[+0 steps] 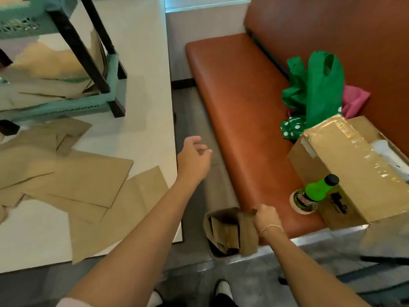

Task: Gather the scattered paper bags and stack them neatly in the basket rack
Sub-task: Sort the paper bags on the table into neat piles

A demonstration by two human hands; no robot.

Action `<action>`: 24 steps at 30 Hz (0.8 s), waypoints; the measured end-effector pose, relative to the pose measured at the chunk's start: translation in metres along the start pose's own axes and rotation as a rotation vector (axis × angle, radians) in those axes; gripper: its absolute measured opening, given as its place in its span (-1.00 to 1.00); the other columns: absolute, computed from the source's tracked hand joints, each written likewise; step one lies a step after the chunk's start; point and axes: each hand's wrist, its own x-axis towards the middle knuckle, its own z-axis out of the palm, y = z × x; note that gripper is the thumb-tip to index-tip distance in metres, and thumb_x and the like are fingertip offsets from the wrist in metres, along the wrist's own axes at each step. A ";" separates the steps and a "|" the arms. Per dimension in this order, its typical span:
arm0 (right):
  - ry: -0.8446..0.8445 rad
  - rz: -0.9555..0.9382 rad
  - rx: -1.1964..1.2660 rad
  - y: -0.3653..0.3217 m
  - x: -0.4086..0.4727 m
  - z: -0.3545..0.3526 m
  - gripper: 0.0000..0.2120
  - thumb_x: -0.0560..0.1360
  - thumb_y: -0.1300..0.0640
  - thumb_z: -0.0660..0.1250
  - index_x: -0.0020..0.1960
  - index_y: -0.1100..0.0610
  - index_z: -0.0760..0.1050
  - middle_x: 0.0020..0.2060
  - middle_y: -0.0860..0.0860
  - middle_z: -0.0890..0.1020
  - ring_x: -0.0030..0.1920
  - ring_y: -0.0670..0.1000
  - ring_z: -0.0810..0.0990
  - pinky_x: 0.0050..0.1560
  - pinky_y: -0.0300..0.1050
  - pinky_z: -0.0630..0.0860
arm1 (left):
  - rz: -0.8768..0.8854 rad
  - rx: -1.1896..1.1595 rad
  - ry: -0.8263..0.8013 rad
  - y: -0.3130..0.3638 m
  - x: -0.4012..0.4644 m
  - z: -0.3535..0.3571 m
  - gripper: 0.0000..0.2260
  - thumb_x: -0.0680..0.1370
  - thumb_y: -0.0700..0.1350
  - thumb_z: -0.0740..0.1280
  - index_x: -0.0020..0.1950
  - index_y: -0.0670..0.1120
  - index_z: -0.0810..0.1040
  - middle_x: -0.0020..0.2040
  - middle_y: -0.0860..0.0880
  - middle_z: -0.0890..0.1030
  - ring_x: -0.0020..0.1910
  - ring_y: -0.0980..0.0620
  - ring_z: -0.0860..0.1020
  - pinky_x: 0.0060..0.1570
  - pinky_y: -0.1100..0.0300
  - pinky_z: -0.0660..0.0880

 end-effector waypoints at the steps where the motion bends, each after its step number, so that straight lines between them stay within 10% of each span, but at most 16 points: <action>1: -0.024 -0.004 -0.021 0.001 0.000 0.007 -0.68 0.55 0.28 0.07 0.17 0.18 0.54 0.10 0.18 0.59 0.11 0.17 0.55 0.11 -0.07 0.45 | 0.016 0.022 -0.005 -0.002 -0.001 -0.001 -0.69 0.58 -0.14 0.28 0.30 -0.04 0.36 0.02 0.10 0.50 -0.12 0.23 0.43 -0.30 0.53 0.32; 9: -0.120 -0.087 -0.111 -0.032 0.011 0.032 -0.69 0.54 0.11 0.23 0.27 0.10 0.45 0.16 0.11 0.56 0.16 0.13 0.54 0.17 -0.04 0.49 | 0.104 0.137 0.051 -0.011 -0.011 -0.033 -0.79 0.57 -0.16 0.28 0.20 -0.05 0.45 0.05 0.07 0.53 -0.02 0.17 0.47 -0.07 0.45 0.34; 16: 0.148 -0.313 0.086 -0.139 0.006 -0.024 -0.70 0.50 0.18 0.21 0.20 0.06 0.53 0.15 0.10 0.60 0.16 0.16 0.54 0.14 -0.08 0.46 | 0.096 0.297 0.156 -0.016 -0.010 -0.096 -0.81 0.56 -0.13 0.29 0.17 -0.04 0.52 0.16 0.01 0.55 0.17 0.07 0.46 0.07 0.31 0.33; 24: 0.222 -0.573 0.185 -0.246 -0.046 -0.057 -0.72 0.52 0.16 0.24 0.22 0.07 0.50 0.12 0.05 0.59 0.12 0.07 0.54 0.14 -0.08 0.48 | -0.299 0.666 0.204 -0.050 -0.016 -0.186 -0.29 0.39 0.20 0.40 0.43 -0.08 0.26 0.36 -0.14 0.35 0.35 -0.19 0.29 0.30 0.02 0.27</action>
